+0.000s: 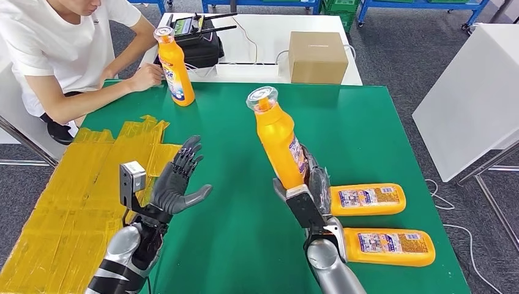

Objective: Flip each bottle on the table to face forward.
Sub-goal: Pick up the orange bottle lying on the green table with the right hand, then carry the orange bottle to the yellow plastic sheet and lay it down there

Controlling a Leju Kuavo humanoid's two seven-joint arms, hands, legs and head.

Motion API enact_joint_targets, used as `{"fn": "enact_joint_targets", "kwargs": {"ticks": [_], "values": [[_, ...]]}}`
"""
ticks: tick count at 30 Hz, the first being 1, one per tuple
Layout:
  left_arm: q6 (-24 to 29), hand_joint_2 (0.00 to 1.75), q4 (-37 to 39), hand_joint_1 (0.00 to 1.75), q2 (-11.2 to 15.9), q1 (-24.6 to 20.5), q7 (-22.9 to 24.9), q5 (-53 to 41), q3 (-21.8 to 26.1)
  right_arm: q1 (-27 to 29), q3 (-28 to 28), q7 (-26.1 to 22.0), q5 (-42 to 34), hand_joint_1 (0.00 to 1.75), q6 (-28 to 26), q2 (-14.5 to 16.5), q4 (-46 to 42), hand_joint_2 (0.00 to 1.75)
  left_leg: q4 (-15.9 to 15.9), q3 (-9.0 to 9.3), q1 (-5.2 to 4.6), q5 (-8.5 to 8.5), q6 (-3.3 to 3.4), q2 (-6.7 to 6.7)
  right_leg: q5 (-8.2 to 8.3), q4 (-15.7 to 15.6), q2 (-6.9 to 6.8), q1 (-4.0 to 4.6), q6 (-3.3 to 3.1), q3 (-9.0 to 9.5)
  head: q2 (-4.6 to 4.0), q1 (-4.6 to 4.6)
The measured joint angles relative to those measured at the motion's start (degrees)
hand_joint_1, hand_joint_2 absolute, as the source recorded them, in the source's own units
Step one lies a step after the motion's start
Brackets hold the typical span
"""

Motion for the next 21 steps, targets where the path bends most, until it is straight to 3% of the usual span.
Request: {"fn": "enact_joint_targets", "kwargs": {"ticks": [4, 21], "values": [[-0.27, 1.75, 1.51, 0.0, 0.22, -1.92, -0.02, 1.25, -1.67, -1.82, 2.64, -2.81, -3.1, 1.75, 4.47, 0.69, 2.22, 1.75, 0.0, 0.01, 0.0, 0.0, 0.0, 0.0, 0.0, 0.0, 0.0, 0.01, 0.0, -0.01, 0.0, -0.01], [-0.32, 1.75, 3.54, 0.0, 0.38, -3.27, -0.11, 1.84, -3.32, -3.49, 5.2, -3.41, -3.92, 1.75, 4.73, 1.38, 5.73, 1.75, 0.0, 0.0, 0.0, 0.0, 0.0, 0.0, 0.0, 0.0, -0.01, 0.0, 0.0, -0.01, 0.0, -0.01]]}}
